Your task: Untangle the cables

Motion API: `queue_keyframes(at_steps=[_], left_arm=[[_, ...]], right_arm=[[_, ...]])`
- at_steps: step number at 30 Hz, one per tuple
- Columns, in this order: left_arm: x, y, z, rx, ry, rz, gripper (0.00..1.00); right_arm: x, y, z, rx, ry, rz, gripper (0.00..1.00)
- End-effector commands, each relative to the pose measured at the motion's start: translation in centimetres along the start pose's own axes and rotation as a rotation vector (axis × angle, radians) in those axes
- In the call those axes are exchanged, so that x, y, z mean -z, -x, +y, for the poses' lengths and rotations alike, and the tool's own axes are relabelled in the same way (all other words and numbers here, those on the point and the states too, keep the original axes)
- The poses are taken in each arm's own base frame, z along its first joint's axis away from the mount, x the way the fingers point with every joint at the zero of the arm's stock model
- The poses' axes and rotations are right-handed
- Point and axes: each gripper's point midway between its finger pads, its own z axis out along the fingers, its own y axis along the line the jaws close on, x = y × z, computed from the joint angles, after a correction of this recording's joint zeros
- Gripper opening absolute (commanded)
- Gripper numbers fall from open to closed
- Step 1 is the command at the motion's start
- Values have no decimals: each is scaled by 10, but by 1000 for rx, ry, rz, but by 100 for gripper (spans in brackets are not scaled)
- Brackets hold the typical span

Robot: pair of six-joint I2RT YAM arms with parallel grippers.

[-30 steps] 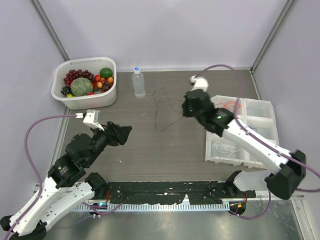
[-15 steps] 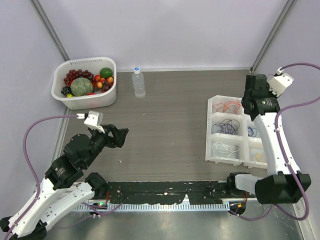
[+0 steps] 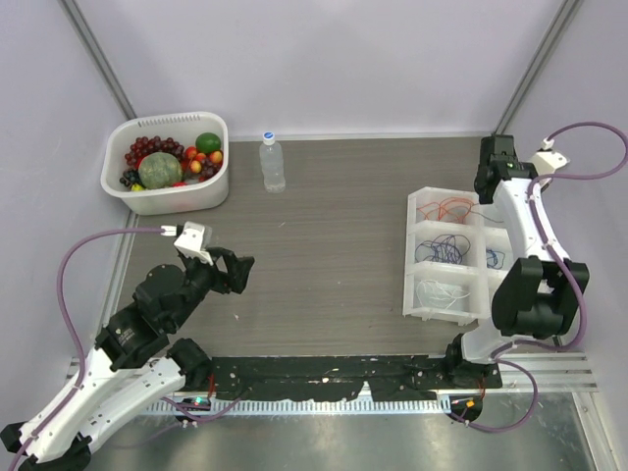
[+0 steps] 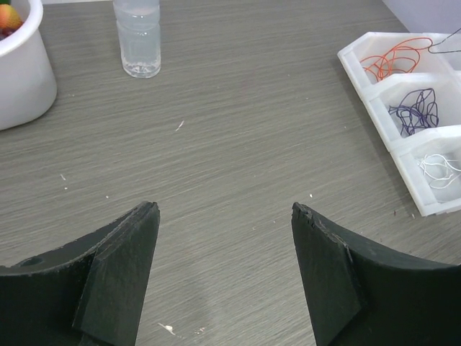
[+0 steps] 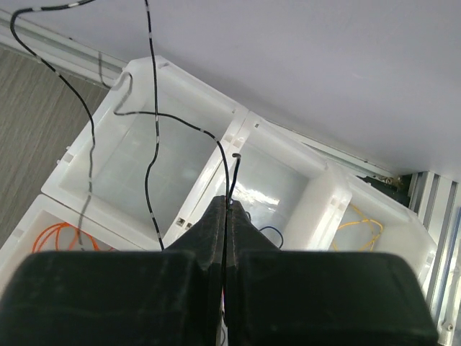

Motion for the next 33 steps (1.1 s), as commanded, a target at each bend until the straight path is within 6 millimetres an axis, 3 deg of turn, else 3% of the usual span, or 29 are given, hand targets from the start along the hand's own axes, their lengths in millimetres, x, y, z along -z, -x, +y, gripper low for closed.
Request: queue_keyframes(at_steps=[1, 5, 10, 15, 17, 23, 28, 33], left_arm=[[1, 15, 2, -15, 10, -63, 78], [0, 14, 1, -19, 9, -56, 79], [-2, 13, 2, -24, 16, -55, 79], [-4, 13, 2, -26, 17, -51, 79], [-5, 12, 1, -27, 16, -48, 79], [-5, 10, 1, -30, 17, -39, 79], [-5, 10, 1, -31, 15, -40, 79], [-6, 10, 0, -32, 13, -35, 79]], right_arm=[[-9, 11, 7, -68, -51, -32, 1], [-33, 1, 21, -67, -69, 16, 1], [-58, -8, 18, -72, -117, 65, 1], [-48, 5, 10, -81, -95, 37, 1], [-33, 18, -3, -124, -68, 1, 1], [-13, 28, -29, -194, -65, -31, 1], [-5, 14, -40, -196, -89, 36, 1], [-13, -6, -27, -143, -107, 134, 1]])
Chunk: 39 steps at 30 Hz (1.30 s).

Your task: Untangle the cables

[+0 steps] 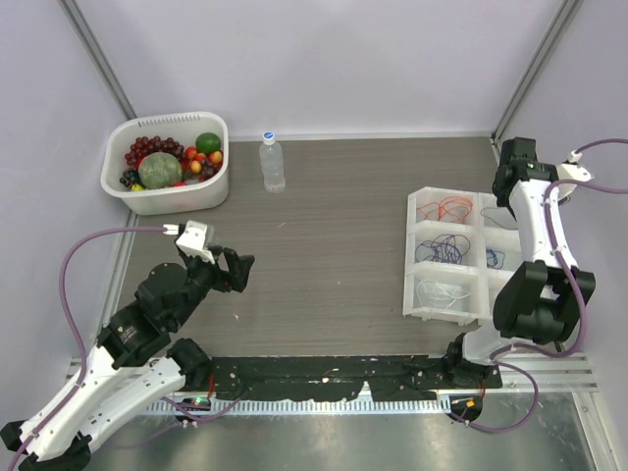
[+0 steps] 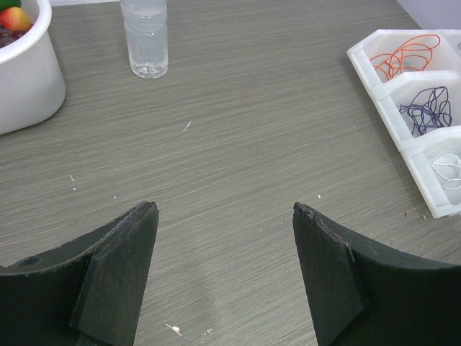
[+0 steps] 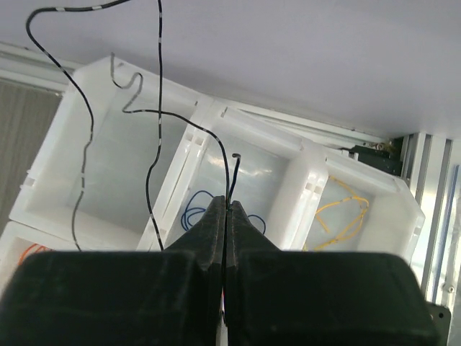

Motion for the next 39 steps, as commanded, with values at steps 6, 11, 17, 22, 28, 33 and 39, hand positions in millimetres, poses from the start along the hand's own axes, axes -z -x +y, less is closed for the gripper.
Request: queue_keyframes(at_steps=[6, 11, 17, 22, 28, 33, 39], left_arm=[[-3, 10, 0, -7, 5, -36, 80], [-6, 6, -2, -13, -2, -15, 80], [-9, 5, 1, -15, 17, -2, 79], [-11, 4, 1, -11, 15, 5, 79], [-13, 2, -1, -10, 3, 16, 79], [-11, 4, 0, -8, 7, 6, 79], [-11, 4, -3, -3, -10, 8, 79]], right_arm=[[-19, -21, 18, 6, -108, 89, 1], [-41, -32, 46, 36, -84, 93, 1], [-67, -52, 73, 112, -66, 133, 1], [-81, -68, 81, 122, -41, 136, 1], [-94, -80, 82, 152, -59, 145, 1], [-89, -70, 79, 181, -33, 126, 1], [-48, -16, 74, 141, 97, 37, 1]])
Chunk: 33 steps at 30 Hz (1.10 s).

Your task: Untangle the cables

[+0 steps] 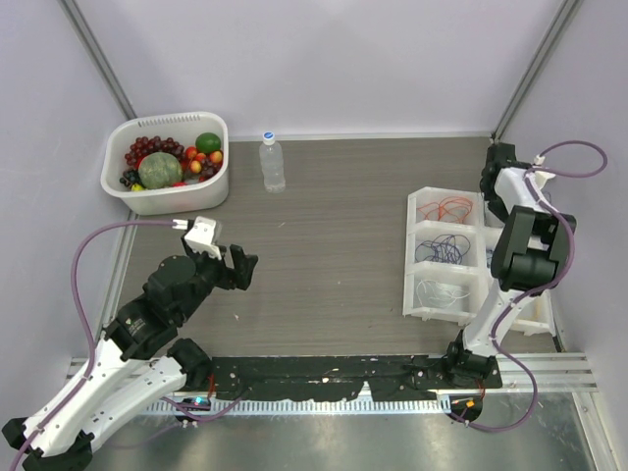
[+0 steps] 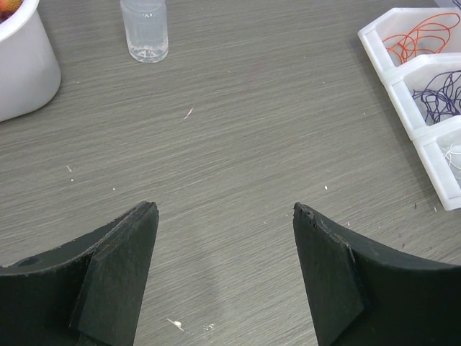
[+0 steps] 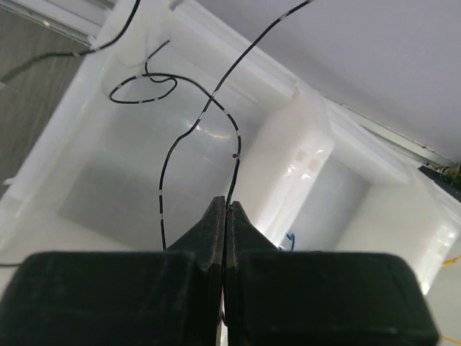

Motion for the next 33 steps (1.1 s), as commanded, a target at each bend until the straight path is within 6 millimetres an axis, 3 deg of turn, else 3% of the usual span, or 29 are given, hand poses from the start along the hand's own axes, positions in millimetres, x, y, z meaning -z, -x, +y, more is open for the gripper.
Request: queue_keyframes(at_steps=[1, 4, 10, 18, 25, 33], left_arm=[[2, 15, -6, 6, -31, -50, 79], [4, 17, -6, 10, -39, -62, 79], [10, 22, -7, 20, -50, -89, 79], [14, 23, -7, 26, -59, -97, 79], [13, 22, -7, 22, -55, -93, 79], [9, 20, -3, 18, -31, -82, 79]], right_arm=[[61, 63, -27, -100, 103, -159, 1], [72, 66, -45, -102, 77, -164, 1], [77, 41, -73, -39, -36, -49, 1], [85, 41, -101, -70, -109, -85, 1], [71, 46, -71, -93, -37, -108, 1], [31, 45, -19, -52, -65, -38, 1]])
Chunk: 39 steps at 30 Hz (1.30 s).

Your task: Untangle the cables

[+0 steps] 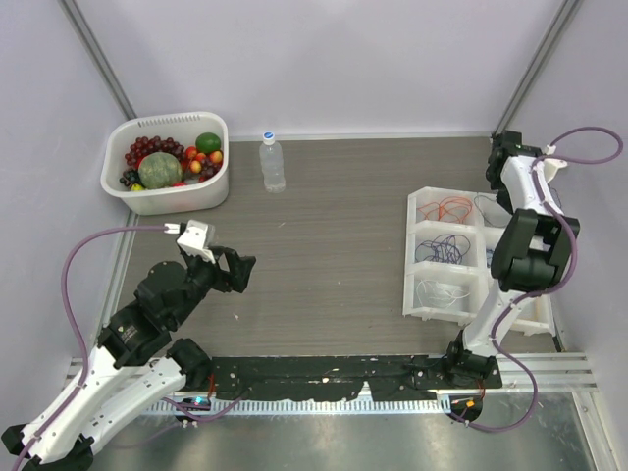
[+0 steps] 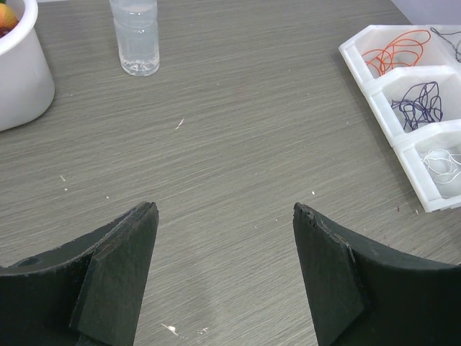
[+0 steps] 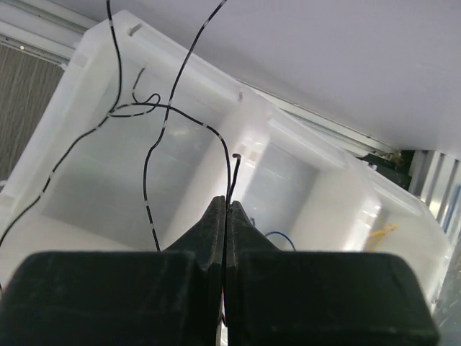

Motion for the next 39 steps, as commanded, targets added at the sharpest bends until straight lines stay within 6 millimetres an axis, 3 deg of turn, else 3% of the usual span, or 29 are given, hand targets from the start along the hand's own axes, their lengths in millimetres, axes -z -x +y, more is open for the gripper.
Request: queue_keyframes(at_steps=[1, 5, 11, 18, 24, 26, 28, 29, 32, 36, 39], left_arm=[[-4, 11, 1, -2, 13, -33, 79], [-5, 8, 2, -6, 20, -21, 79], [-8, 7, 1, -10, 20, -9, 79], [-9, 5, 0, -11, 13, -2, 79], [-8, 6, -2, -6, 3, -7, 79], [-7, 7, -2, -5, 2, -10, 79], [-6, 7, -1, -4, 3, -13, 79], [-6, 7, -1, -4, 2, -15, 79], [-5, 7, -2, -2, 0, -16, 79], [-6, 7, -3, -4, -6, -11, 79], [-7, 6, -3, -5, -5, -7, 79]], right_arm=[[-16, 7, 24, -33, -5, 2, 1], [-34, 0, 39, -22, -5, 37, 1], [-51, -17, 77, 36, 134, 91, 1], [-44, -15, 67, 71, 152, 78, 13], [-34, -10, 58, 69, 201, 35, 7], [-31, -12, 59, 84, 227, 49, 11], [-26, -12, 59, 101, 257, 55, 20], [-24, -10, 60, 102, 270, 51, 30], [-9, -1, 54, 83, 318, 20, 39], [8, 13, 38, 72, 329, -26, 45], [25, 25, 23, 54, 352, -73, 56]])
